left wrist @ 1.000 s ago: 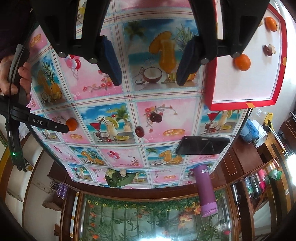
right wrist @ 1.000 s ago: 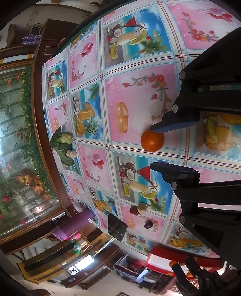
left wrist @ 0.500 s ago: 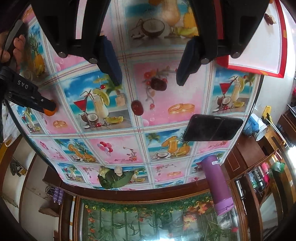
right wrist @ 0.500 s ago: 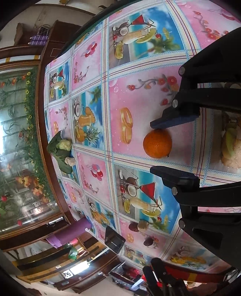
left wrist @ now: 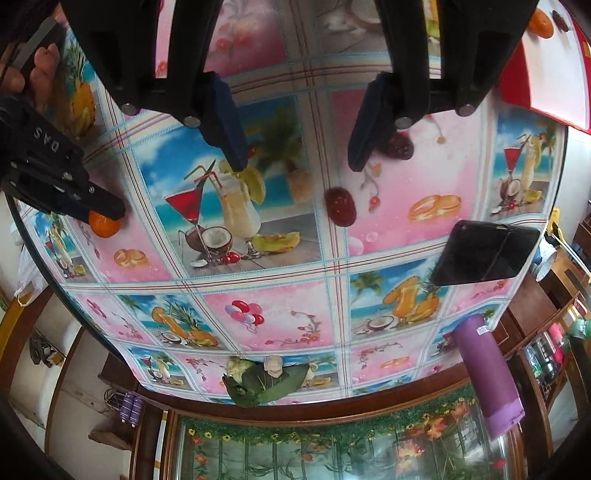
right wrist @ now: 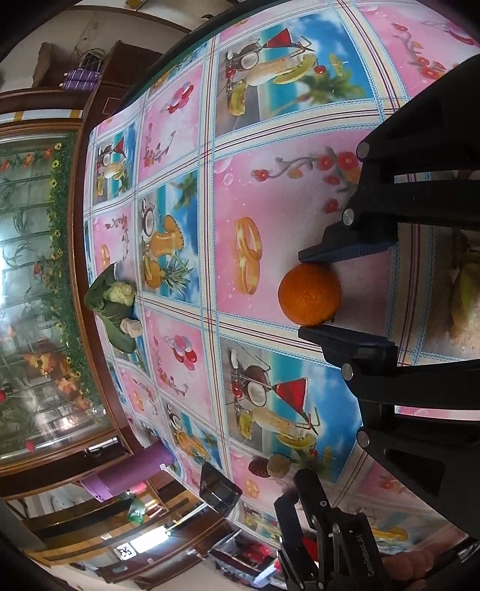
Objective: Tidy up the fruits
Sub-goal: 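Grasp a mandarin orange with the right tool while the left tool grasps a tan lump, then carry the orange and tan lump in both tools over the tray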
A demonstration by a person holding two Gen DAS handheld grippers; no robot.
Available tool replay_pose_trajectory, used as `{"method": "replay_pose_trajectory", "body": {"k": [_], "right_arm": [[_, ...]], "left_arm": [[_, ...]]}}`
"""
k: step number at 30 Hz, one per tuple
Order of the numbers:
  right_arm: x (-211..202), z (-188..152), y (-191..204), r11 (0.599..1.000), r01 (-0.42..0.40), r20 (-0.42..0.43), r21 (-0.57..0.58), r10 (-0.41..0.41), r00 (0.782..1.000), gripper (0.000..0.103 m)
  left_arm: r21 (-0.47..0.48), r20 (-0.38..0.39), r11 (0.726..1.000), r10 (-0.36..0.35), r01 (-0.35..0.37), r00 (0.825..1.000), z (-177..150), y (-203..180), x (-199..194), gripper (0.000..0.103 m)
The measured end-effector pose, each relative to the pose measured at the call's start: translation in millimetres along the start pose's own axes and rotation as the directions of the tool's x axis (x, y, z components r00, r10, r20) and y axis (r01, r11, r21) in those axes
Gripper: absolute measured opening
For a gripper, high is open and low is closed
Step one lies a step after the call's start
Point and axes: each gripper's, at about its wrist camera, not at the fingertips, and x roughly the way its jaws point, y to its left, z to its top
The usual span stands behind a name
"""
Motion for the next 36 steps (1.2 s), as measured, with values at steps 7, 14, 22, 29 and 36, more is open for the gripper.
{"method": "replay_pose_trajectory", "body": {"k": [7, 14, 22, 29, 36], "right_arm": [[-0.6, -0.3, -1.1, 1.0, -0.004, -0.006, 0.015, 0.004, 1.0, 0.032], [-3.6, -0.1, -1.5, 0.999, -0.013, -0.01, 0.029, 0.013, 1.0, 0.032], [-17.9, 0.9, -3.0, 0.999, -0.031, 0.053, 0.042, 0.029, 0.998, 0.032], [-27.4, 2.2, -2.8, 0.998, -0.044, 0.113, 0.054, 0.038, 0.993, 0.032], [-36.4, -0.4, 1.4, 0.995, -0.07, 0.166, 0.072, 0.057, 0.984, 0.032]], "left_arm": [[-0.02, -0.007, 1.0, -0.024, 0.024, 1.0, 5.5, -3.9, 12.1, 0.033], [-0.043, 0.002, 0.999, -0.033, 0.033, 0.999, 6.9, -0.8, 18.1, 0.017], [-0.047, 0.05, 0.998, -0.044, 0.047, 0.998, -3.0, -0.5, -5.0, 0.017], [-0.057, 0.176, 0.996, -0.053, 0.063, 0.983, -34.7, 12.8, -77.2, 0.017], [-0.123, 0.278, 0.992, 0.037, -0.003, 0.96, -80.6, 53.7, -138.8, 0.017]]}}
